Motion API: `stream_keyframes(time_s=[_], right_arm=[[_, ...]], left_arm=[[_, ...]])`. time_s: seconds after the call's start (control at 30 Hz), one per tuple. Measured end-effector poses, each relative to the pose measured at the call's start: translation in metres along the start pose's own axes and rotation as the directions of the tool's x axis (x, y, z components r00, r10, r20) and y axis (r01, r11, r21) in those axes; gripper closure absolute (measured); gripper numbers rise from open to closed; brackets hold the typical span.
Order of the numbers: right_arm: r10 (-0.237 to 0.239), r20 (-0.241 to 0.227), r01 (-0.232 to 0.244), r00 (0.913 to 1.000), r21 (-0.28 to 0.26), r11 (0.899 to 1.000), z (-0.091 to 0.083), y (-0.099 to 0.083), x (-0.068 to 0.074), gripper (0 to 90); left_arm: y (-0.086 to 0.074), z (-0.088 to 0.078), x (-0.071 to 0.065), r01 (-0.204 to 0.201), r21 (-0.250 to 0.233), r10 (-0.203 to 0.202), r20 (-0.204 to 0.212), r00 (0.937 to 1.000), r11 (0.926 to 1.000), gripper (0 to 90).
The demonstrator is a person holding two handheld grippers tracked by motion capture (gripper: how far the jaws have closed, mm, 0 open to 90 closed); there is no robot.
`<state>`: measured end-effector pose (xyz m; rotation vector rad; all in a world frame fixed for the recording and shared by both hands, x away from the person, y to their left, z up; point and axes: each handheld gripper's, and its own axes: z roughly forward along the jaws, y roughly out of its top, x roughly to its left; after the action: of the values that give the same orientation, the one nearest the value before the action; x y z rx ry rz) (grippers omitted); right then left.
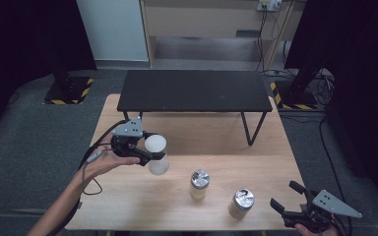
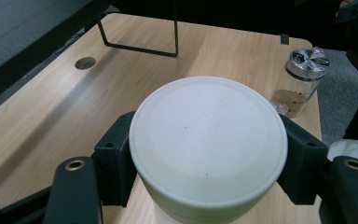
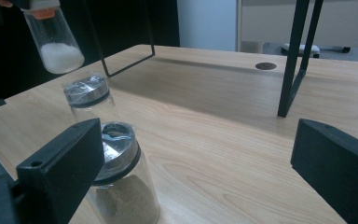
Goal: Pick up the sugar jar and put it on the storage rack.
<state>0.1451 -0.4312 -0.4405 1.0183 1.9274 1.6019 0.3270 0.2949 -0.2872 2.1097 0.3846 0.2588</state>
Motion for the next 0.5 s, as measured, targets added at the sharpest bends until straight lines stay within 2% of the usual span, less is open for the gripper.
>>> stream_keyframes(time_s=[0.23,0.5], right_arm=[[0.005,0.000,-0.005,1.0000,0.002,1.000,0.000,0.000,0.000,3.3],[0.007,0.000,-0.007,1.0000,0.004,1.000,0.001,0.000,-0.001,3.3]], left_arm=[[0.007,-0.013,0.005,0.008,-0.005,-0.008,-0.004,1.0000,1.0000,31.8],[0.019,-0.026,0.012,0.040,-0.030,-0.041,-0.027,0.9988,0.9988,31.9]])
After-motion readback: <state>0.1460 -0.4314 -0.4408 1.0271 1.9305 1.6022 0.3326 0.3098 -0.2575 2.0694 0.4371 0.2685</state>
